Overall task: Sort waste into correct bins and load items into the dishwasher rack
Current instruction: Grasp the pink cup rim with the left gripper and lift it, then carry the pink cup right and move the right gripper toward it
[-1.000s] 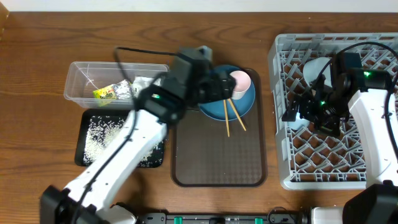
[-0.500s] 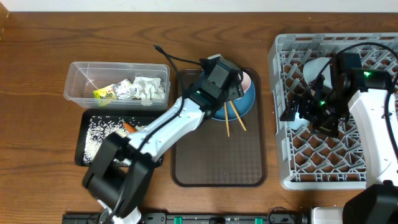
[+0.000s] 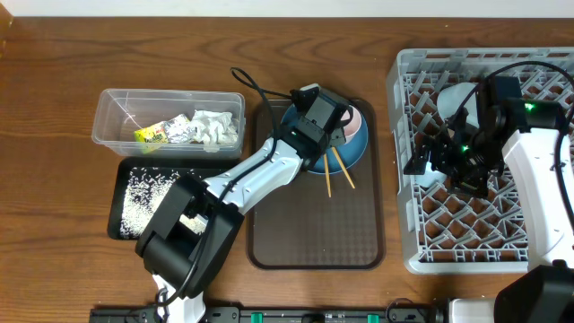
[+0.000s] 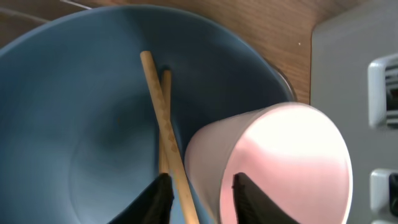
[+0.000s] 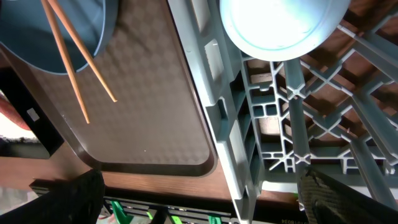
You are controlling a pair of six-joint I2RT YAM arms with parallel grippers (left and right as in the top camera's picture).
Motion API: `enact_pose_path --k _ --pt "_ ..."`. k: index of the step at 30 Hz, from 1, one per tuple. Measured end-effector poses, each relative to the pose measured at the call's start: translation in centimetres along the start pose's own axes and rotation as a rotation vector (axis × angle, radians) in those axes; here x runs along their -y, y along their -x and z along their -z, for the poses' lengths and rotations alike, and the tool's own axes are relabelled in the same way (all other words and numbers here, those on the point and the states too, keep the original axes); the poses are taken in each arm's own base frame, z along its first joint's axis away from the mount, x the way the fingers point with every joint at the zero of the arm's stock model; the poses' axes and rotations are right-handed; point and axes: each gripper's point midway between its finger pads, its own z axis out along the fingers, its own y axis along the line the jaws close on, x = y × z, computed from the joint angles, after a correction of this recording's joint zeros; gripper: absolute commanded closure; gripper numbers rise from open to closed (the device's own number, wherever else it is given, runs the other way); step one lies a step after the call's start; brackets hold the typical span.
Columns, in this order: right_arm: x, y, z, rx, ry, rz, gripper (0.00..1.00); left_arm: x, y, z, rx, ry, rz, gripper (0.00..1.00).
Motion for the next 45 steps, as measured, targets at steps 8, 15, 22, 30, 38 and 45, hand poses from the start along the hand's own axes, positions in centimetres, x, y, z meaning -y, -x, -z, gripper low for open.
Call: enact_pose_path --k 8,15,22,30,38,45 --pt "0.0 0.0 0.0 0.0 0.0 0.0 0.01 0.1 0.1 0.0 0.007 -0.003 -0.002 0.81" --pt "0.0 0.0 0.0 0.0 0.0 0.0 0.01 -0.3 -0.2 0.0 -0.008 0.015 -0.004 0.86" --pt "0.0 0.0 0.0 0.0 0.0 0.0 0.01 -1.1 -0.8 0.0 -0.032 0.044 -0.008 0.94" --pt "0.0 0.0 0.0 0.0 0.0 0.0 0.01 -0.5 0.7 0.7 0.007 0.012 0.008 0.94" --pt "0.3 0.3 0.0 0.013 -0.019 0.003 0.01 2.4 5.8 10.4 0.046 -0.201 0.012 0.94" --pt "-0.1 0.0 0.0 0.001 0.006 0.101 0.01 1.4 5.1 17.8 -0.151 -0.385 0.026 0.94"
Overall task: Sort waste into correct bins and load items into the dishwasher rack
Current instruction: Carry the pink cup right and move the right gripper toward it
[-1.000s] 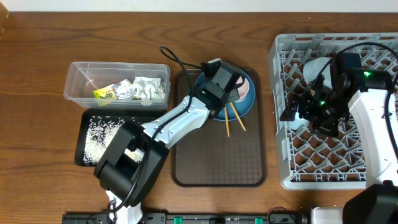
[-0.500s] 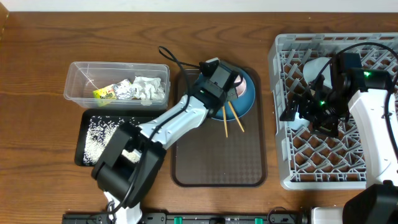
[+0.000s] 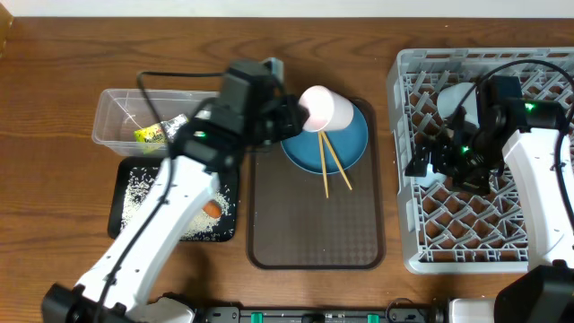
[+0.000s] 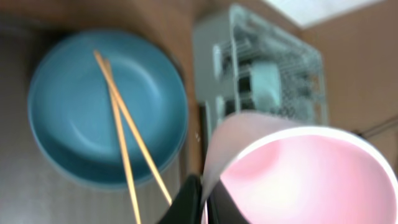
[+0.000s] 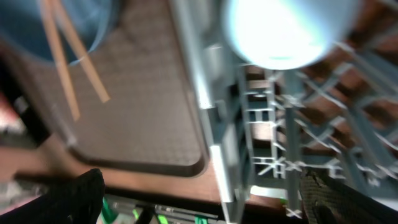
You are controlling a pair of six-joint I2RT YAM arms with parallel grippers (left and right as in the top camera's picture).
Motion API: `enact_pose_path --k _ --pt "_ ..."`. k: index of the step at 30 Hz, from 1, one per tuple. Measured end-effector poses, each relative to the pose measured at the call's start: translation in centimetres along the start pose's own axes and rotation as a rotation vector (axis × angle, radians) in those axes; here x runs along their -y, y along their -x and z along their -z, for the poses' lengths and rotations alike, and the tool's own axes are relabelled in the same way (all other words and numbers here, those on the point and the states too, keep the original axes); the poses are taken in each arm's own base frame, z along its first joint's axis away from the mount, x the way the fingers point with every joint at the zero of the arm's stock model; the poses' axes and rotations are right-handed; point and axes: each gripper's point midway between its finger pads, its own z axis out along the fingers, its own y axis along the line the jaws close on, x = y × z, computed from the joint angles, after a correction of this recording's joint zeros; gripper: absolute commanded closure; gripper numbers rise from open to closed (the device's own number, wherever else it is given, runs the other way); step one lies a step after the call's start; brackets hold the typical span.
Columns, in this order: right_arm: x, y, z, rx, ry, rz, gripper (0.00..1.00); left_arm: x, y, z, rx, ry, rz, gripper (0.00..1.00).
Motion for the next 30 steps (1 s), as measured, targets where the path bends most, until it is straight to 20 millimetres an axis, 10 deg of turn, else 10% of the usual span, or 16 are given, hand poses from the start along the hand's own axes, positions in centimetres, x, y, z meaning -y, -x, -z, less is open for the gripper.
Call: enact_pose_path --k 11,30 --pt "-10.7 -4.8 4.4 0.01 0.727 0.574 0.01 4.1 -3.0 5.5 -0.327 -0.486 -0.034 0.94" --pt "-16.5 -6.5 9.2 0.319 1.111 0.955 0.01 7.9 -7.0 7.2 -0.501 -0.675 -0.101 0.94"
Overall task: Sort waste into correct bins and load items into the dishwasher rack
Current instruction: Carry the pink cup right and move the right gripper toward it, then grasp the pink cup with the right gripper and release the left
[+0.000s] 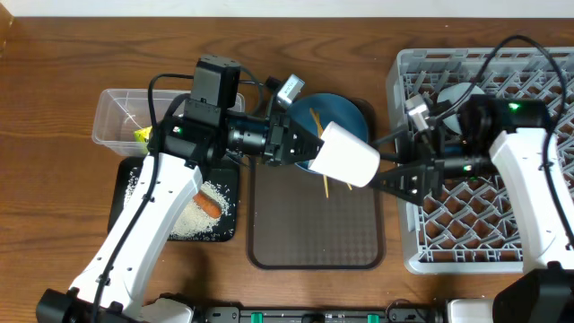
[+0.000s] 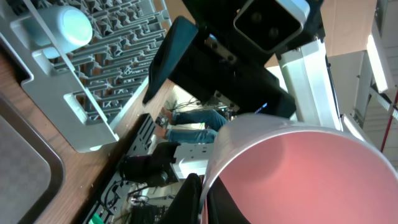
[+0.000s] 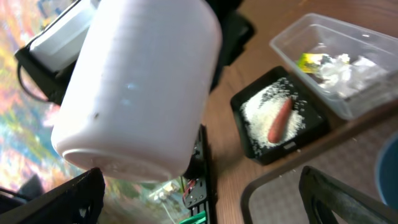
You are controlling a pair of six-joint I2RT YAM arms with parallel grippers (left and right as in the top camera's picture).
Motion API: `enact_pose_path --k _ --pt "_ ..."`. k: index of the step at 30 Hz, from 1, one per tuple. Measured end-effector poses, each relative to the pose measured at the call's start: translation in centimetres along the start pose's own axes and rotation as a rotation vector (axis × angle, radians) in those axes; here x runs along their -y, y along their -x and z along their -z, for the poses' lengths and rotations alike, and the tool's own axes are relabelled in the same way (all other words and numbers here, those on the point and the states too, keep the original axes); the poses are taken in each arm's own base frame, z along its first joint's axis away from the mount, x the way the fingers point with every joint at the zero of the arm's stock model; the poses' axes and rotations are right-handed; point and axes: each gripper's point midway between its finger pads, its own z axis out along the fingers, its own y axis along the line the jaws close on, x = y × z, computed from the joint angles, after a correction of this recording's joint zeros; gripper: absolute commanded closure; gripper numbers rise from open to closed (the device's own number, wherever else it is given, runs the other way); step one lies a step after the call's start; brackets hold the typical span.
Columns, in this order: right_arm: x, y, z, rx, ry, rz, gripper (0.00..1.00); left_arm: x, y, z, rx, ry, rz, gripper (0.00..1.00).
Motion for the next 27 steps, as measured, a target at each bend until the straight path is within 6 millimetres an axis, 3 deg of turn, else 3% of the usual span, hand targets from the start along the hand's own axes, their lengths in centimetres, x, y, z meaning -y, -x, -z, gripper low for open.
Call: enact_pose_path --k 4,16,27 --pt "-0.7 -0.3 -1.2 -0.024 0.039 0.046 0.01 0.0 0.0 0.1 0.002 -0.001 -0.001 0.94" --pt "-1.1 -0.2 -1.6 -0.018 0.062 0.08 0.01 -0.1 0.1 0.1 0.006 0.006 -0.003 0.94" --pt "-0.7 -2.2 -1.9 -0.136 0.033 0.072 0.01 -1.4 1.3 0.9 0.068 0.074 -0.004 0.94"
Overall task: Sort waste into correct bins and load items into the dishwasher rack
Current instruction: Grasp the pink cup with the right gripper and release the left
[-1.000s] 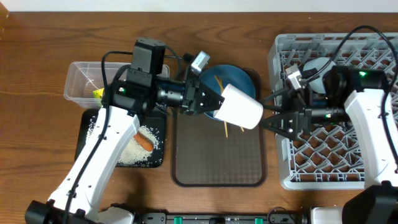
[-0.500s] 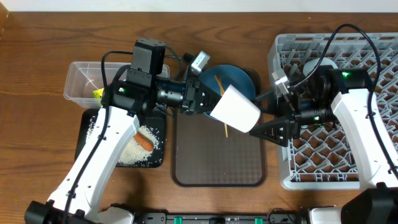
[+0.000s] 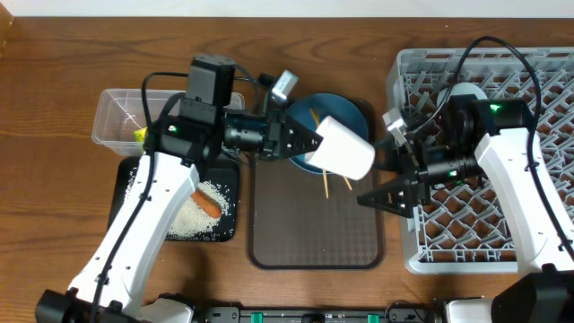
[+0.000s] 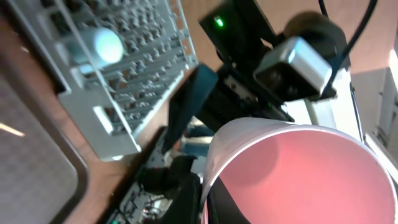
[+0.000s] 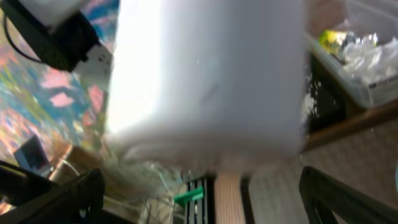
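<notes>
A cup (image 3: 345, 147), white outside and pink inside, hangs on its side over the brown tray (image 3: 314, 238). My left gripper (image 3: 303, 142) is shut on its rim; in the left wrist view the fingers (image 4: 194, 200) pinch the rim of the cup (image 4: 298, 174). My right gripper (image 3: 377, 179) stands open just right of the cup's base. The cup's blurred white wall (image 5: 205, 74) fills that wrist view, ahead of the wide-spread right gripper (image 5: 199, 202). A blue bowl (image 3: 345, 117) with two chopsticks (image 3: 325, 184) sits at the tray's far end.
The grey dishwasher rack (image 3: 502, 256) stands at the right with a white cup (image 3: 459, 92) in it. At the left are a clear bin (image 3: 117, 112) with wrappers and a black tray (image 3: 148, 179) with rice and a sausage (image 3: 206, 202).
My right gripper has come closer to the cup's base, so the cup now fills its wrist view. The left gripper still holds the cup by the rim in about the same place.
My left gripper was down at the rim of the cup in the blue bowl while the right gripper hung over the rack. Then the cup was held above the bowl. Then it lay sideways over the tray, facing the open right gripper, which now stands close to it.
</notes>
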You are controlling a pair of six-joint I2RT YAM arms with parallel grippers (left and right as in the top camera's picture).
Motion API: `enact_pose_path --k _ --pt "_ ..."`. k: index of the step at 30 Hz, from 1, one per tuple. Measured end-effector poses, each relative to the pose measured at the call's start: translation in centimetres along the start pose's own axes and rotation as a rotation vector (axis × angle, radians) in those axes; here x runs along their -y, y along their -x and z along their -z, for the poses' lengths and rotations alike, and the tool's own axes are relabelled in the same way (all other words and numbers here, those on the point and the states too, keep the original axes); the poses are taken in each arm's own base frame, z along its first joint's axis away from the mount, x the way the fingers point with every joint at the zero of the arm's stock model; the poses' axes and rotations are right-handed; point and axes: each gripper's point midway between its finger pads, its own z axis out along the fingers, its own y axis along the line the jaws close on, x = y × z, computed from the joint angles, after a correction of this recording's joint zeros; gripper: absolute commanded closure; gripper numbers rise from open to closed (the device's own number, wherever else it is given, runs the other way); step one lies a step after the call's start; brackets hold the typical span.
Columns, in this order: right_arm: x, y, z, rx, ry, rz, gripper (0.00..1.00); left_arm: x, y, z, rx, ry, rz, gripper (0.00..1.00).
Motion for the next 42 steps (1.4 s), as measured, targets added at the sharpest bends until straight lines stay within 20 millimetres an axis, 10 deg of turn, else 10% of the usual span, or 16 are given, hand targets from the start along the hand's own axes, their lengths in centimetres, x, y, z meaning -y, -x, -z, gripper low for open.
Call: enact_pose_path --k 29,42 --pt "0.7 2.4 -0.4 0.102 0.023 0.188 0.02 -1.0 -1.0 -0.1 -0.019 0.039 0.032 0.93" --pt "0.6 2.5 -0.5 0.101 0.028 0.179 0.48 -0.9 -1.3 -0.5 -0.031 0.041 0.02 0.94"
